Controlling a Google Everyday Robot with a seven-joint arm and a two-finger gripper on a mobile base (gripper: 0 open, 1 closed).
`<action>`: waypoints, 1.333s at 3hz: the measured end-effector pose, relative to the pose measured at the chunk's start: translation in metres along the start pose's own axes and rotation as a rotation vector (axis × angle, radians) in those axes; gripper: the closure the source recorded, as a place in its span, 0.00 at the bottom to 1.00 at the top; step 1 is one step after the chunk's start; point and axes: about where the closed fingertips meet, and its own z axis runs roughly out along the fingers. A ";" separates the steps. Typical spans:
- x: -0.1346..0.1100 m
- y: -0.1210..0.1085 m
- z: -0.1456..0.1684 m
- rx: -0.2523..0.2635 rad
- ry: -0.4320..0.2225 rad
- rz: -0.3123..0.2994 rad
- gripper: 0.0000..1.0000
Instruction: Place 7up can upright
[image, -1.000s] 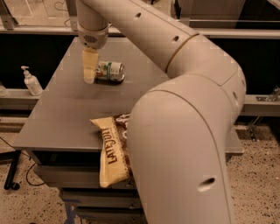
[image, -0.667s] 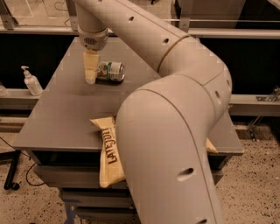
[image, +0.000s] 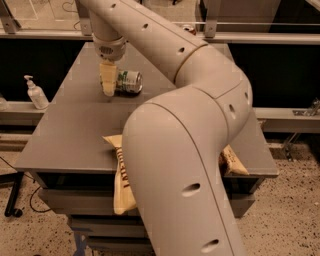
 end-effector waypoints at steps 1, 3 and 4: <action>0.002 -0.002 0.002 -0.011 0.003 0.019 0.42; -0.004 -0.003 -0.003 -0.016 -0.019 0.027 0.87; -0.007 -0.004 -0.013 -0.016 -0.055 0.033 1.00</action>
Offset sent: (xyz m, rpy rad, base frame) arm -0.0053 -0.0045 0.0092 0.0037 0.0495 -0.0319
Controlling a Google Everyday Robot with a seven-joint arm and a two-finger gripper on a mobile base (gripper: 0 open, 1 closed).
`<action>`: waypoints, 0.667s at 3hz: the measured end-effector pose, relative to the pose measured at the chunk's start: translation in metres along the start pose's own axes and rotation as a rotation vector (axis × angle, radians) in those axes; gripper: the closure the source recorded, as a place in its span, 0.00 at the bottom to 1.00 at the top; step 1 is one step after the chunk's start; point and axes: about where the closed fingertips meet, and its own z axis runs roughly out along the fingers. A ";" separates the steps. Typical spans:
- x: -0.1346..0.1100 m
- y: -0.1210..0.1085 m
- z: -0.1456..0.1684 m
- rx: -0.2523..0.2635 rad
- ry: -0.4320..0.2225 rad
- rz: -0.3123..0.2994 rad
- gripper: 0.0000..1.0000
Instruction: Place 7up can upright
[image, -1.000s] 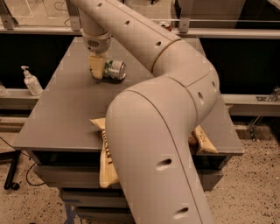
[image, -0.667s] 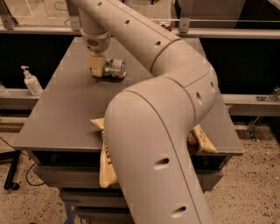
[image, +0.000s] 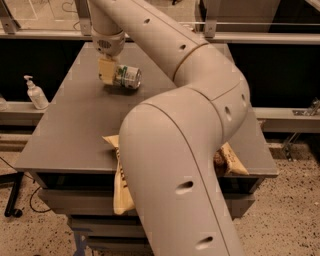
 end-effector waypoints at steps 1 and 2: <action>-0.002 -0.005 -0.023 0.007 -0.104 0.009 1.00; 0.003 -0.012 -0.052 0.018 -0.242 0.019 1.00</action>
Offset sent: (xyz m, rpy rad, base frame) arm -0.0030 -0.0390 0.0978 0.4162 -0.0985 0.0258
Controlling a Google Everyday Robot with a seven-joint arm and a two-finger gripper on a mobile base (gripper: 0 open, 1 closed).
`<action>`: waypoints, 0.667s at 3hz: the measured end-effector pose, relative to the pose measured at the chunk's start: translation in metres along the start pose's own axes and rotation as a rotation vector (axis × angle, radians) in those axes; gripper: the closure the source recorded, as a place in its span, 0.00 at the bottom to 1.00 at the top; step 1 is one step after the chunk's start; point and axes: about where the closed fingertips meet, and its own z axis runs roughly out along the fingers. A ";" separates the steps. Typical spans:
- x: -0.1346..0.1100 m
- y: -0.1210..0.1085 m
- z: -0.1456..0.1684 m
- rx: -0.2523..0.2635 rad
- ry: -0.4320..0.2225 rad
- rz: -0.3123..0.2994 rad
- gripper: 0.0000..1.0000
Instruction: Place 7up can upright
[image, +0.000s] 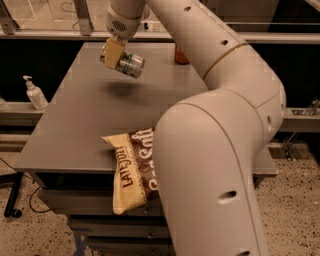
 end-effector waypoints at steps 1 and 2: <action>0.009 -0.010 -0.021 -0.006 -0.176 0.035 1.00; 0.025 -0.022 -0.041 -0.015 -0.387 0.080 1.00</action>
Offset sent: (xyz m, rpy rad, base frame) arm 0.0091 -0.0920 0.0601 0.7098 -0.0762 -0.0059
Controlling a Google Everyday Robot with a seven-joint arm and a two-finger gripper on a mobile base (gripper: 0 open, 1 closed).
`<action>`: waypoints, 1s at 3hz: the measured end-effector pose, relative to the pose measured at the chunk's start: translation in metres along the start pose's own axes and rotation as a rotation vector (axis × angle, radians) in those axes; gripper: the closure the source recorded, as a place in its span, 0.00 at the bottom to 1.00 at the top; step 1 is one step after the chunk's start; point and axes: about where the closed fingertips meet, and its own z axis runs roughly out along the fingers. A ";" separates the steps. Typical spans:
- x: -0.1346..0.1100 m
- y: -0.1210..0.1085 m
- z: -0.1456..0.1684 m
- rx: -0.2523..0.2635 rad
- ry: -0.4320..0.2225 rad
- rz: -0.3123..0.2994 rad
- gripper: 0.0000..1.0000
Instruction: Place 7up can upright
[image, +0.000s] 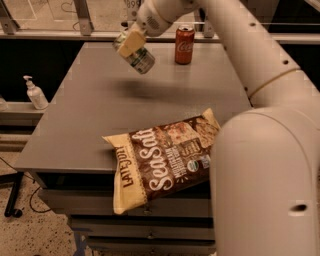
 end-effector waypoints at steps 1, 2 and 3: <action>0.005 -0.008 -0.024 0.012 -0.224 0.026 1.00; 0.011 -0.011 -0.046 0.039 -0.372 0.009 1.00; 0.031 -0.011 -0.065 0.059 -0.457 -0.020 1.00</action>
Offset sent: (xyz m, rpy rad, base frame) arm -0.0130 -0.0776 0.0382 0.5212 -0.2102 0.0154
